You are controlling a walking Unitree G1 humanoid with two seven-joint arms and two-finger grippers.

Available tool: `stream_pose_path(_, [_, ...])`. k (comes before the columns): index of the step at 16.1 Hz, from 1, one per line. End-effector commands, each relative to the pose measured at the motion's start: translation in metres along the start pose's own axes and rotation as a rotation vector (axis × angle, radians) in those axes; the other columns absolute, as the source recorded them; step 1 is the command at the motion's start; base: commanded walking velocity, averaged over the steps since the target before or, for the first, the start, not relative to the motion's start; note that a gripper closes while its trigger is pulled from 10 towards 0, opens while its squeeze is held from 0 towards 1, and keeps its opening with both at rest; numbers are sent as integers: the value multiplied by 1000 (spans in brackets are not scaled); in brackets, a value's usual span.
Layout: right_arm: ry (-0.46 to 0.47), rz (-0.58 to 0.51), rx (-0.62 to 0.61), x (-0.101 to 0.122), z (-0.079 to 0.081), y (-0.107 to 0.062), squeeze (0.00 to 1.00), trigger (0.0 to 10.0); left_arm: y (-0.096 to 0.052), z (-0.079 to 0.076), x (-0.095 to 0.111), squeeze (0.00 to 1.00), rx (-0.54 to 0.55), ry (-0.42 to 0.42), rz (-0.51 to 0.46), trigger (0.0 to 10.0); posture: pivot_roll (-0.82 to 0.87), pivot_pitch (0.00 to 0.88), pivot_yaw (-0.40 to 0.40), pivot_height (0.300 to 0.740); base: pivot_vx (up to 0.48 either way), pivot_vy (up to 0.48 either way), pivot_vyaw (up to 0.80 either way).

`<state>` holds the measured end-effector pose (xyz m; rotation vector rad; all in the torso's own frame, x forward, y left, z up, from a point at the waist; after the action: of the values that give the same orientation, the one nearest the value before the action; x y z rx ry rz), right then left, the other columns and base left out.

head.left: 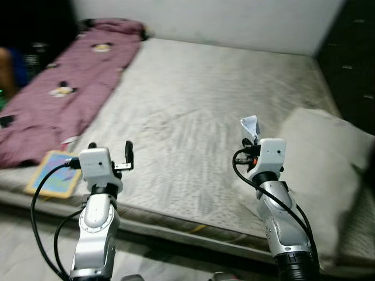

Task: Clean up the room

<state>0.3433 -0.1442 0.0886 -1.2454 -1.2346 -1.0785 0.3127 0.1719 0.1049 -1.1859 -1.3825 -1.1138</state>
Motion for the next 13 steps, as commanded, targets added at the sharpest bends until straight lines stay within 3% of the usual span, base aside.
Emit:
stream_pose_path(1, [-6,-1,14,4,1,3,0,10000,1,-1,-3,0,2,-9,12,10000,-26,0,-26,740,0,0,-800])
stream_pose_path(5, [-10,3,19,4,-1,3,0,10000,1,-2,-5,0,1,-31,21,10000,-34,0,-35,740,0,0,-694])
stream_pose_path(9, [-15,11,48,3,4,4,0,10000,1,-4,-4,0,-2,-38,17,10000,-31,0,-46,740,0,0,0])
stream_pose_path(13, [-7,19,57,2,6,6,0,10000,1,-3,-4,0,-1,-38,17,10000,-25,0,-46,740,0,317,0])
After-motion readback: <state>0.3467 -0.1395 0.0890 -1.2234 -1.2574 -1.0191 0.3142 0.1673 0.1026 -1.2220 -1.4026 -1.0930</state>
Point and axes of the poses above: a point about 5 cm out from each wrist's last joint towards the gripper, its own y axis pointing out of the wrist towards the gripper, its own x axis along the axis of the wrist's last joint, z = x × y, the point moved 6 cm from there along y, pointing out of the wrist towards the gripper, and after that the axes turned 5 degrees about -y, right-handed, at the moved point
